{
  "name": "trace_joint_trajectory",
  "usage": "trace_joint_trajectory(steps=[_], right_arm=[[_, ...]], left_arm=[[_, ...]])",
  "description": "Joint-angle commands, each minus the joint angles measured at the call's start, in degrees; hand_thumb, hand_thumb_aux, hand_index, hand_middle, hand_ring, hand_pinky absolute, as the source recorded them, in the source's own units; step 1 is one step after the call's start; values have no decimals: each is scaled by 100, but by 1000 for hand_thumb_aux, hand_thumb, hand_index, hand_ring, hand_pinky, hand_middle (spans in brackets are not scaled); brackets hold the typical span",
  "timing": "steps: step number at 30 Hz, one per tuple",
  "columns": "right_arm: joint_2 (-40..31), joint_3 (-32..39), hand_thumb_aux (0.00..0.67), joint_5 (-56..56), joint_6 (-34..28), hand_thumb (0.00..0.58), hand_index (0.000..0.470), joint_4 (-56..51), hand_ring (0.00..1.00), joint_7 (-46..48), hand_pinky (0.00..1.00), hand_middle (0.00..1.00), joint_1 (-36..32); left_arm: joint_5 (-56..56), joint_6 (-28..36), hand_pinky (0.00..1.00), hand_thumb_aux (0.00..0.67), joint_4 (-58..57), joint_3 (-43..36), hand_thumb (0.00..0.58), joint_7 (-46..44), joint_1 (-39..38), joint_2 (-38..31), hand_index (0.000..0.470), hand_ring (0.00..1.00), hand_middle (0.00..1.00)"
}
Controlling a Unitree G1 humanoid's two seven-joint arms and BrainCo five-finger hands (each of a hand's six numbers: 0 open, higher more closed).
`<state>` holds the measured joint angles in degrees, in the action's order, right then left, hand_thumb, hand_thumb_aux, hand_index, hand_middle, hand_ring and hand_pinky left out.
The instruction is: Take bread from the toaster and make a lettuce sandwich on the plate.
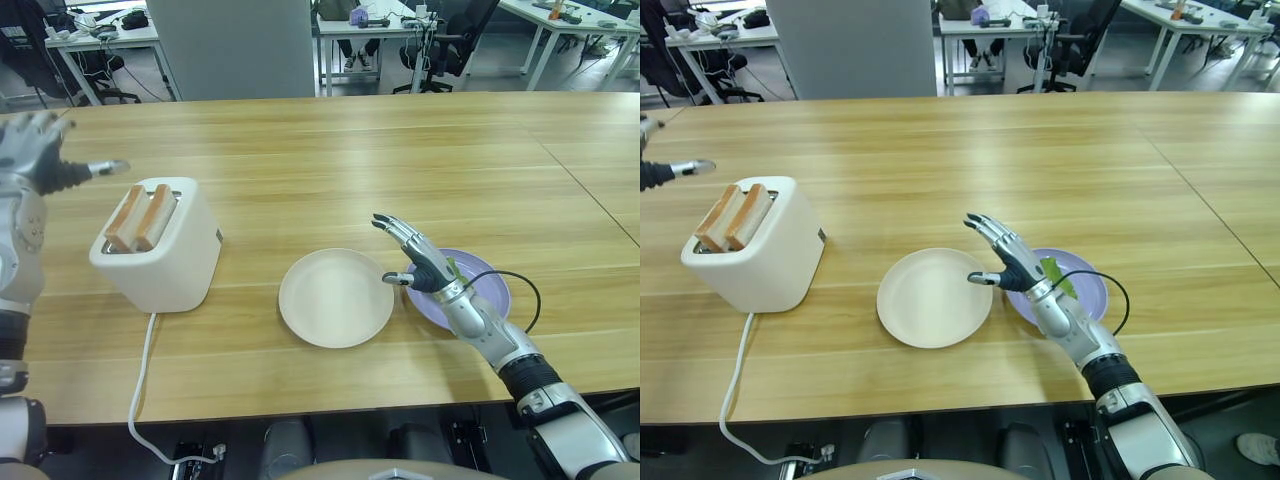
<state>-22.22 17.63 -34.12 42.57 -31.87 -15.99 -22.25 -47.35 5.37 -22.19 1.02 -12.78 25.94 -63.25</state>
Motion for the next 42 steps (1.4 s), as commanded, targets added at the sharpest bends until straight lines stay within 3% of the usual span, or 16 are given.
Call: trace_joint_trajectory(steps=[1, 13, 42], right_arm=[[-50, -80, 0, 18, -55, 0, 0, 112, 0, 59, 0, 0, 34], [-87, -129, 0, 48, -72, 0, 0, 184, 0, 76, 0, 0, 91], [-80, -144, 0, 42, -109, 0, 0, 252, 0, 135, 0, 0, 126]], left_arm=[[128, -45, 0, 0, -214, -309, 0, -270, -47, 129, 0, 0, 0], [-187, -218, 0, 0, -1844, -1240, 0, 26, 581, 120, 0, 0, 0], [-238, -420, 0, 0, -1634, -1511, 0, 5, 663, -266, 0, 0, 0]])
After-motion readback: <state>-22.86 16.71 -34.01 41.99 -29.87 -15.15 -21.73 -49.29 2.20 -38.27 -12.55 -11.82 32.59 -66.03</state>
